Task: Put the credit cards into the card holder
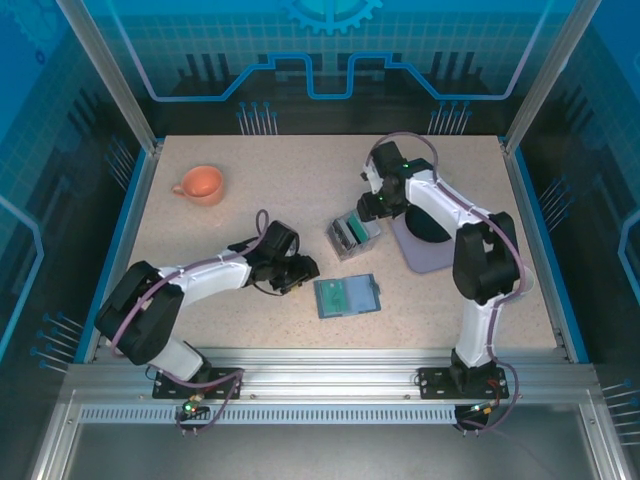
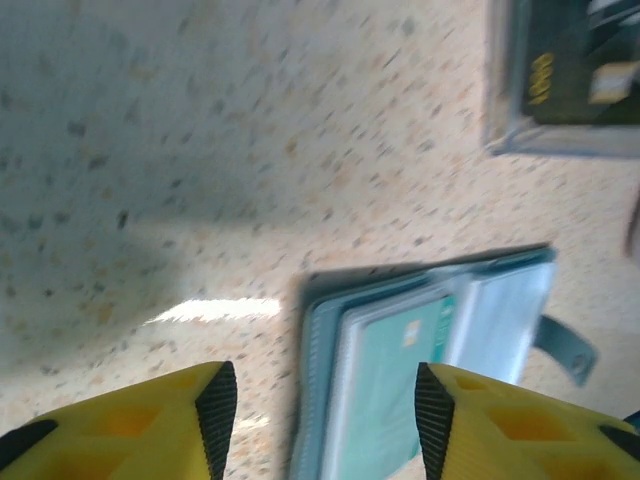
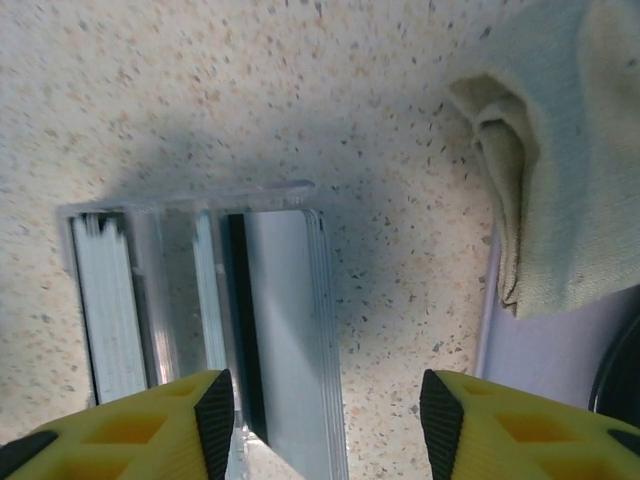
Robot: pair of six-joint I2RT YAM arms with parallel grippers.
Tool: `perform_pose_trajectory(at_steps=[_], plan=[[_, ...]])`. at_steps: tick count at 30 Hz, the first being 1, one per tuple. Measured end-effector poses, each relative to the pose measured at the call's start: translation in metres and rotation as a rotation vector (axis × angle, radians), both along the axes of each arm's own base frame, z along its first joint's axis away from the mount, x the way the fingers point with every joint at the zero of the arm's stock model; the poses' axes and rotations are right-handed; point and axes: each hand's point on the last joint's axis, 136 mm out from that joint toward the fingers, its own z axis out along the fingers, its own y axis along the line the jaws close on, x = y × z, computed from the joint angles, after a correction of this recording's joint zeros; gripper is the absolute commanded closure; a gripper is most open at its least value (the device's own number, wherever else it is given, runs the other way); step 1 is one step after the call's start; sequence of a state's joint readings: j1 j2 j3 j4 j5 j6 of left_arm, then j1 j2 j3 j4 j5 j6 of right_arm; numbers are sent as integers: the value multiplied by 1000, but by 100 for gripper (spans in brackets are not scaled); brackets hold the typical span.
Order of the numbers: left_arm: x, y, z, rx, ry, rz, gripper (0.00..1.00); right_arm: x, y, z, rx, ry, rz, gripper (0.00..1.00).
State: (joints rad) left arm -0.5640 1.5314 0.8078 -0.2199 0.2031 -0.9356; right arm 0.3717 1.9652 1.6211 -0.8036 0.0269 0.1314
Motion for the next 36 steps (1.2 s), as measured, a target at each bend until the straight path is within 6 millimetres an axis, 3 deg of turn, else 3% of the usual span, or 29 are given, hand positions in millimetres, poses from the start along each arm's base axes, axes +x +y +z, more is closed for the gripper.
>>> perform_pose_trajectory(at_steps=[8,11,15,24,36], plan=[[70,-29,40,-111,-79,17,35,0,-1,-11,-39,36,19,50],[96,-46,42,-138,-88,7,35,3,1,-14,-41,40,19,50],[117,-61,31,-150,-68,2,35,2,0,-23,-50,62,20,50],[133,-69,-3,-138,-1,24,40,1,-2,-30,-72,75,34,49],[137,-72,0,-153,-14,20,49,7,-10,-26,-156,33,42,54]])
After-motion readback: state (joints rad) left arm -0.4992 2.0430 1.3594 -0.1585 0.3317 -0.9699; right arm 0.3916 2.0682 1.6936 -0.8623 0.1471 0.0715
